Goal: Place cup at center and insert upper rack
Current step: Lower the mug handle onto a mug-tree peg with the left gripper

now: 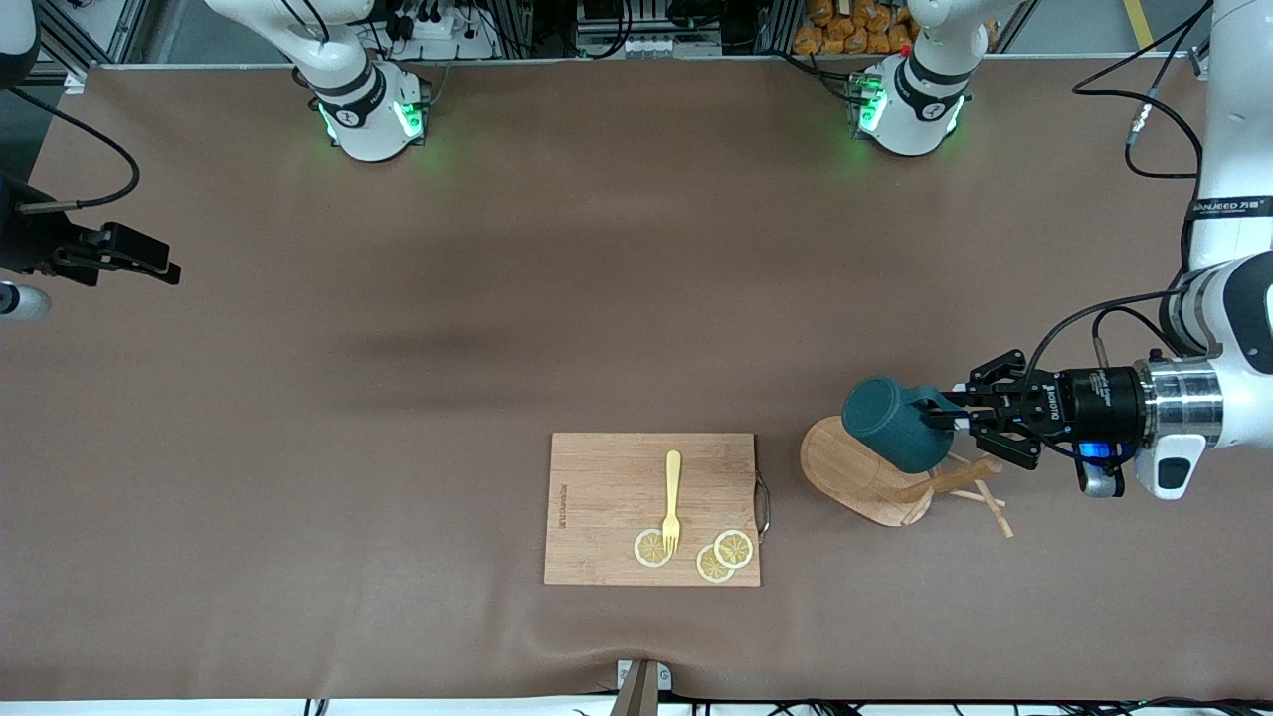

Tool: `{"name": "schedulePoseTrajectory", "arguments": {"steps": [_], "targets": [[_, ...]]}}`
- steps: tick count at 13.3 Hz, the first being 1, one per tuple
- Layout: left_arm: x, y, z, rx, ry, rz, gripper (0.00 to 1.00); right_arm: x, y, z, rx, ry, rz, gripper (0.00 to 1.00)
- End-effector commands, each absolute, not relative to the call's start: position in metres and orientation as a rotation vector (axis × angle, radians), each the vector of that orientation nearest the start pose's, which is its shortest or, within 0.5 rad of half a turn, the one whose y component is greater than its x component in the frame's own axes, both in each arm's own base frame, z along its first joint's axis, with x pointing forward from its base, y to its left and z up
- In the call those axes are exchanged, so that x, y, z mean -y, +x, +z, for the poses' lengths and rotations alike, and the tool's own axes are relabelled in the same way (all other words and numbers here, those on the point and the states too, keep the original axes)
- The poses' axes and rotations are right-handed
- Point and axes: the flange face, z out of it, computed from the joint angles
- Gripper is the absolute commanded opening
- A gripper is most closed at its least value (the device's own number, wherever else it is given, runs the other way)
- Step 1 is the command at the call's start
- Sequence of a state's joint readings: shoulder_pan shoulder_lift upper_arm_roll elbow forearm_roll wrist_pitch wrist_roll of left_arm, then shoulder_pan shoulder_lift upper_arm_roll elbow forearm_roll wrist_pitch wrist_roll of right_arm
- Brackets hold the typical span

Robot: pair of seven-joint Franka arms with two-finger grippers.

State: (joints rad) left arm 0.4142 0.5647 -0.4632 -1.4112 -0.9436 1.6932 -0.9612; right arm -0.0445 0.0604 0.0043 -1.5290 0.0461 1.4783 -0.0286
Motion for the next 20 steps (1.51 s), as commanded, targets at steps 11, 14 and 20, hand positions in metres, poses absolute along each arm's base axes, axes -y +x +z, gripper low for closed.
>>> {"name": "schedulePoseTrajectory", "arguments": {"steps": [11,14,20], "targets": [[0.031,0.692,0.425,-1.173,1.724,-0.851,0.0,0.012,0.571,0.607,-0.008,-3.08,0.092,1.0],[0.023,0.693,0.42,-1.19,1.721,-0.847,0.0,0.012,0.57,0.606,-0.008,-3.08,0.094,1.0],[0.015,0.697,0.399,-1.215,1.7,-0.87,0.0,0.014,0.57,0.606,-0.013,-3.08,0.094,1.0]]}}
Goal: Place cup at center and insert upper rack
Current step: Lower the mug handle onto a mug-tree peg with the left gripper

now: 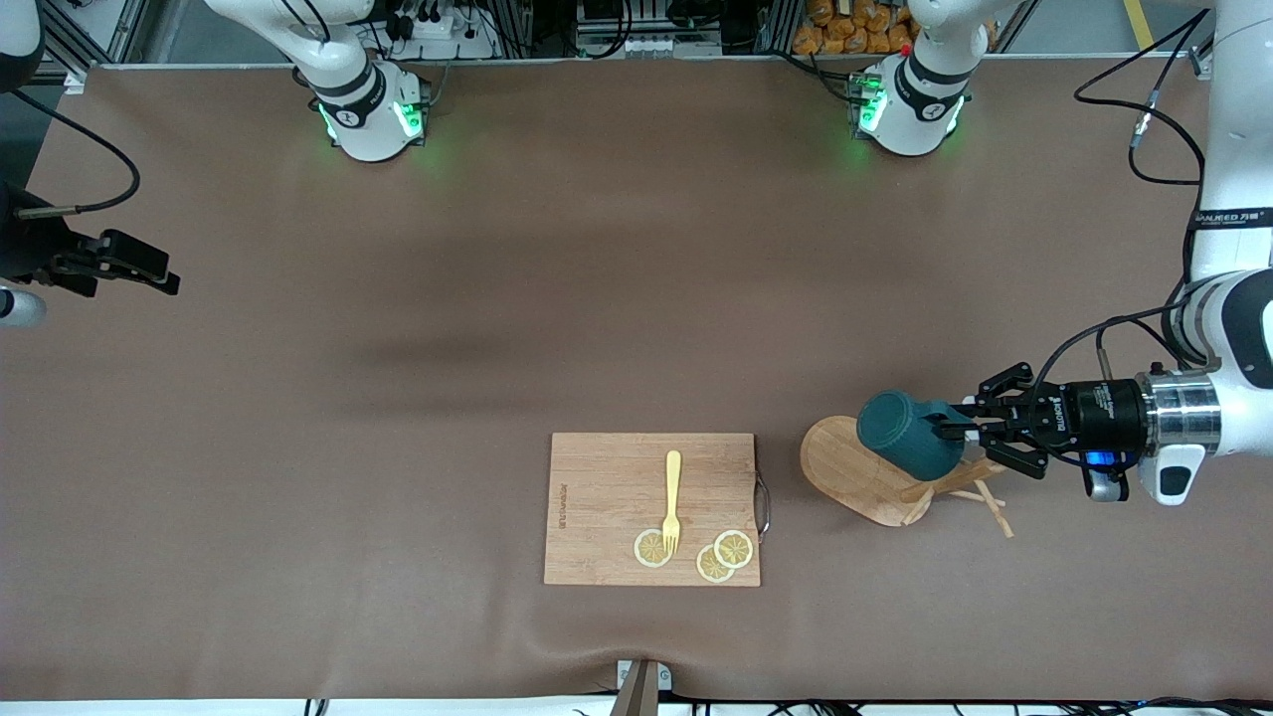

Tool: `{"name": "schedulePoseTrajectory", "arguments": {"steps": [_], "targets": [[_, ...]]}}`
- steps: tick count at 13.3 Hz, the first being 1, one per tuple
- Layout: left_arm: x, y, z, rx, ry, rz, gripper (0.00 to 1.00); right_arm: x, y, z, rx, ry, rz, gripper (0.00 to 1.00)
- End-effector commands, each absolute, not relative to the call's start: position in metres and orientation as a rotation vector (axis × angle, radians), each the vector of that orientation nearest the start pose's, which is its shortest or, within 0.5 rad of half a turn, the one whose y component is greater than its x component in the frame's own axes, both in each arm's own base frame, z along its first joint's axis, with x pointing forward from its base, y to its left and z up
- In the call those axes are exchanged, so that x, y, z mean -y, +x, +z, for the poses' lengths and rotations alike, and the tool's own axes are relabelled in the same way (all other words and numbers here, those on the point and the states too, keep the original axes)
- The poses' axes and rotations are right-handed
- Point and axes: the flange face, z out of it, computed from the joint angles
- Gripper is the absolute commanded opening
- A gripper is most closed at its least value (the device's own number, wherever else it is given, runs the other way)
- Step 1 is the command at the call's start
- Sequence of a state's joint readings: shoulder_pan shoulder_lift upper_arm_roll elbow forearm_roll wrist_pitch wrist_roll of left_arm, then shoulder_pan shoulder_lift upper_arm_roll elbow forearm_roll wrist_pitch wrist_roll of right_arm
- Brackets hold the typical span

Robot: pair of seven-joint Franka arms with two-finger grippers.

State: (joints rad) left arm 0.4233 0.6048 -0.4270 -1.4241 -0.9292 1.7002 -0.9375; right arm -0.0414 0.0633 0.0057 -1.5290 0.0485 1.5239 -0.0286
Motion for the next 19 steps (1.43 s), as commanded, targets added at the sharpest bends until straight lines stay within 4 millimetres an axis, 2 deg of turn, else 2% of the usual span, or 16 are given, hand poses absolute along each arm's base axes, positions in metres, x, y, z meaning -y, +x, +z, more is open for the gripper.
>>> {"name": "schedulePoseTrajectory", "arguments": {"steps": [1,4,19], "targets": [[0.015,0.697,0.397,-1.217,1.698,-0.868,0.0,0.013,0.57,0.606,-0.011,-3.08,0.094,1.0],[0.0,0.698,0.39,-1.249,1.69,-0.856,0.0,0.014,0.57,0.606,-0.01,-3.079,0.099,1.0],[-0.007,0.7,0.37,-1.252,1.679,-0.869,0.0,0.014,0.568,0.609,-0.014,-3.079,0.106,1.0]]}}
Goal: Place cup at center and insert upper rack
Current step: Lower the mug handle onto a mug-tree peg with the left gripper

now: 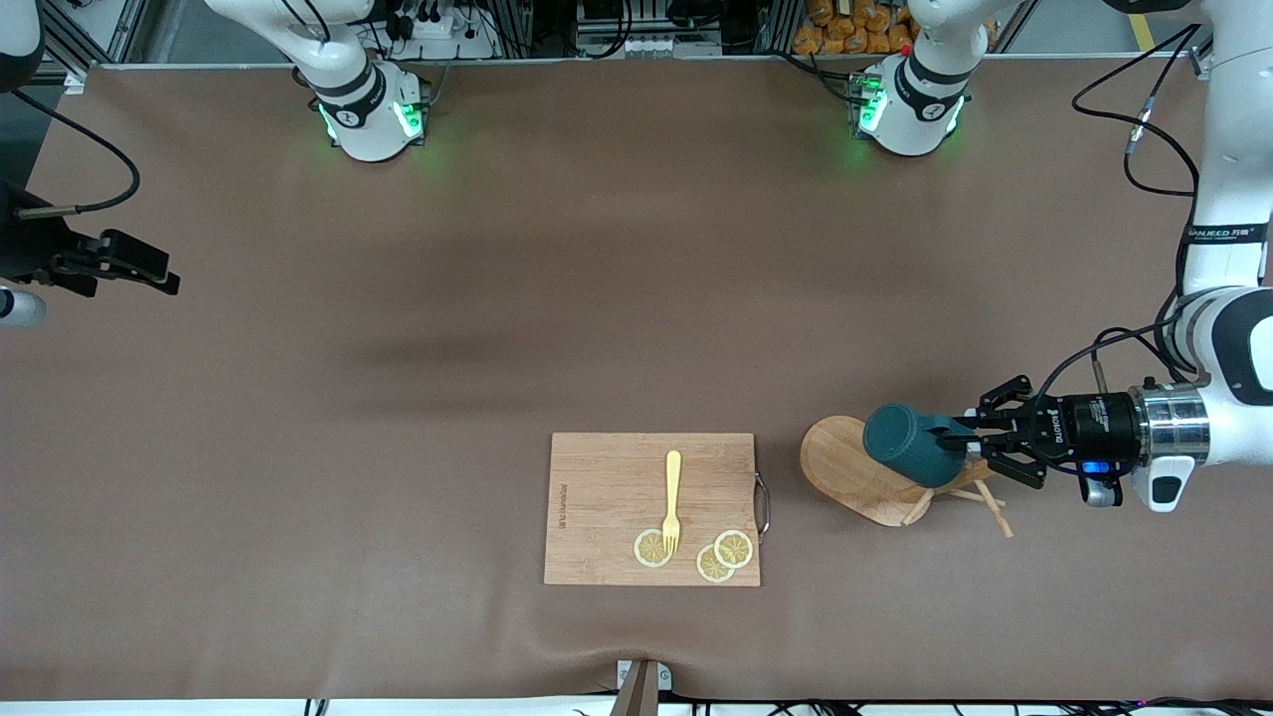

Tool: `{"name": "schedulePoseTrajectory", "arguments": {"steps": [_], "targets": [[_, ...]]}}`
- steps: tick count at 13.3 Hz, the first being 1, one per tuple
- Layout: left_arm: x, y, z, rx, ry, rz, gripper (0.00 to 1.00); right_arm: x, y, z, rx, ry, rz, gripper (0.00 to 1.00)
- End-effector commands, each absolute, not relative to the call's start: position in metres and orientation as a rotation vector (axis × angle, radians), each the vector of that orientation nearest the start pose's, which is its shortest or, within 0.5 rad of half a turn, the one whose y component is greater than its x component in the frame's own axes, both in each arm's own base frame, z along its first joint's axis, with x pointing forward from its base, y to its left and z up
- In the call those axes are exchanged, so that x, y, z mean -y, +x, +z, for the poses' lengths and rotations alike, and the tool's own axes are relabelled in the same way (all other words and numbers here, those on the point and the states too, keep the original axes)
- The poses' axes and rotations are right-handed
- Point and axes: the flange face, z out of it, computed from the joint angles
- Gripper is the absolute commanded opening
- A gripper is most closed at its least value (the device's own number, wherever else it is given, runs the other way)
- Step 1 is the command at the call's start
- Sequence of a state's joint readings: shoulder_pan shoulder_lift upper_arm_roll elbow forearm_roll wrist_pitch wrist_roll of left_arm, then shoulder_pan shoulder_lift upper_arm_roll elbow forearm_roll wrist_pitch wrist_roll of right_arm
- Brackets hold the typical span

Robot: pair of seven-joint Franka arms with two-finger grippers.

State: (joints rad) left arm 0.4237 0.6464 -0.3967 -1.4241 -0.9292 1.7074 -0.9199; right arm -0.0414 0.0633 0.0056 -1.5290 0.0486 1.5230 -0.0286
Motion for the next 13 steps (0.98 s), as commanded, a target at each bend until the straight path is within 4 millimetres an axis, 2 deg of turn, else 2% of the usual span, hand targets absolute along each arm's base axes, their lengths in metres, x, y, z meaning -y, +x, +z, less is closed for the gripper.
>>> {"name": "schedulePoseTrajectory", "arguments": {"steps": [1,11,13], "targets": [[-0.0095,0.7004,0.3698,-1.257,1.678,-0.865,0.0,0.0153,0.5676,0.6087,-0.012,-3.079,0.106,1.0],[-0.0115,0.7006,0.3646,-1.263,1.673,-0.871,0.0,0.0142,0.5613,0.6067,-0.012,-3.076,0.174,1.0],[-0.0172,0.7006,0.3629,-1.274,1.669,-0.866,0.0,0.0142,0.5618,0.6058,-0.012,-3.076,0.177,1.0]]}}
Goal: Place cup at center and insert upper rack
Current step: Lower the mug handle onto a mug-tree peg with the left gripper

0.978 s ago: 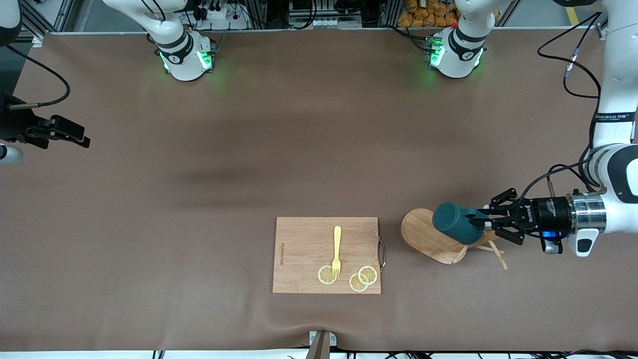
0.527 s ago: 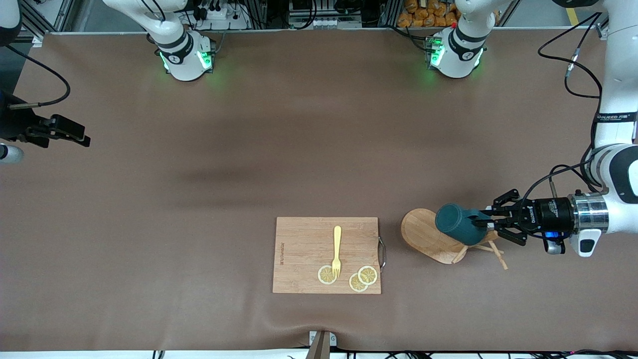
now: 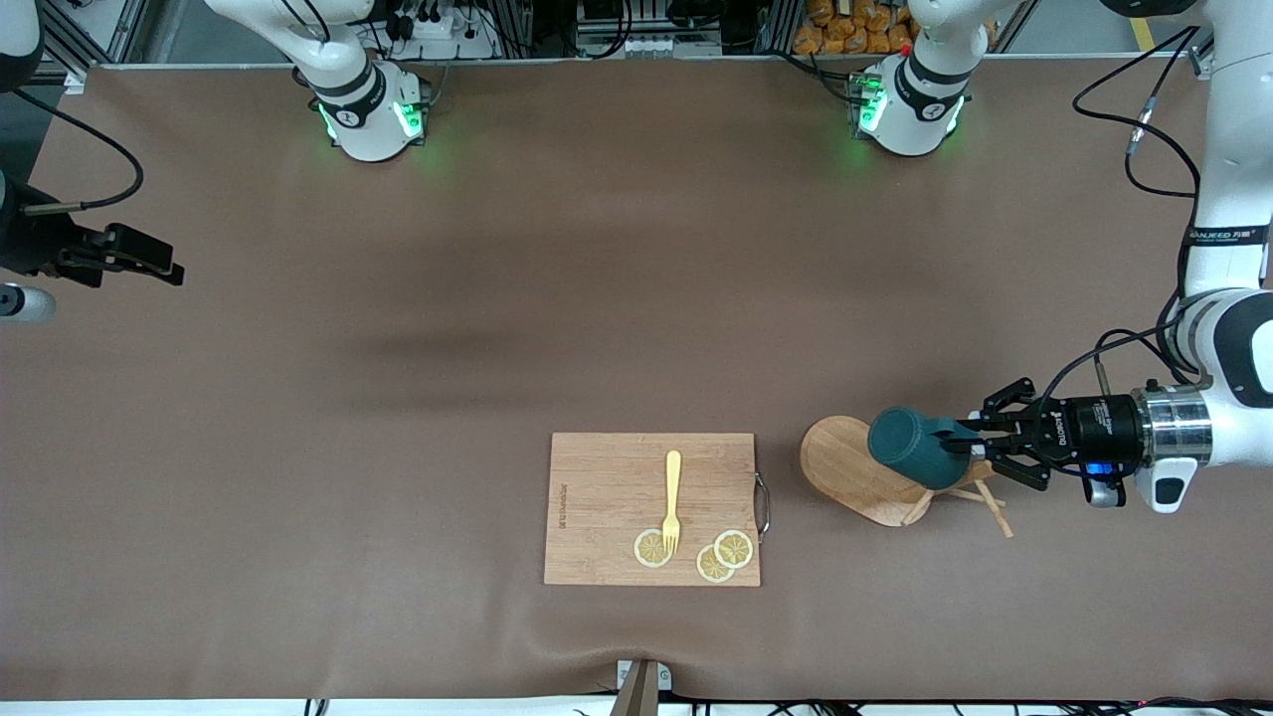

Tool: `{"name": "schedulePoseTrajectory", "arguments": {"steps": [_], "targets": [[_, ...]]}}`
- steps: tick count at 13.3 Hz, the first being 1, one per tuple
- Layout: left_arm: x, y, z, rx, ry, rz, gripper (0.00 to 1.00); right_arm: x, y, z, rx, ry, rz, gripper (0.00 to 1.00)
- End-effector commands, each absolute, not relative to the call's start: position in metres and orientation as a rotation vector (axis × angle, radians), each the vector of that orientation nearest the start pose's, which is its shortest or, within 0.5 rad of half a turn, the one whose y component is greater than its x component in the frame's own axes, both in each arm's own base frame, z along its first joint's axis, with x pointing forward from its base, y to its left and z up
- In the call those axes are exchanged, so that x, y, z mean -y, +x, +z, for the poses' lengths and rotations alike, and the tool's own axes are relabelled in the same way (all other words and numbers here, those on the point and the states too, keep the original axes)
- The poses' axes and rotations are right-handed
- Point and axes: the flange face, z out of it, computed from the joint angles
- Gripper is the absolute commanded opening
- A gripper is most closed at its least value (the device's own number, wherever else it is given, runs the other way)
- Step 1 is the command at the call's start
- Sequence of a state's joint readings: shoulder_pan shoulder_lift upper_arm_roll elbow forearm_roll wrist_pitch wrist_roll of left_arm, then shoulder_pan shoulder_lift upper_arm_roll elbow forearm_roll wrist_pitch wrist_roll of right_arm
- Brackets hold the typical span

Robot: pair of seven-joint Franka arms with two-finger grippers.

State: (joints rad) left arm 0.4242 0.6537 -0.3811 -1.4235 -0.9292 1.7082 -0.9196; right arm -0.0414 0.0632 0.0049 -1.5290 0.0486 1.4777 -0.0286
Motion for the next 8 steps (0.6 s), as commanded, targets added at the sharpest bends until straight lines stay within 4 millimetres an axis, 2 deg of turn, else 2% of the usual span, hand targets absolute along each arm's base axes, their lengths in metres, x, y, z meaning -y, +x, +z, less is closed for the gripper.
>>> {"name": "schedulePoseTrajectory", "arguments": {"steps": [1,8], "targets": [[-0.0172,0.7006,0.3629,-1.273,1.669,-0.865,0.0,0.0142,0.5619,0.6059,-0.015,-3.076,0.174,1.0],[-0.019,0.701,0.3582,-1.262,1.665,-0.863,0.0,0.0133,0.562,0.6059,-0.01,-3.076,0.174,1.0]]}}
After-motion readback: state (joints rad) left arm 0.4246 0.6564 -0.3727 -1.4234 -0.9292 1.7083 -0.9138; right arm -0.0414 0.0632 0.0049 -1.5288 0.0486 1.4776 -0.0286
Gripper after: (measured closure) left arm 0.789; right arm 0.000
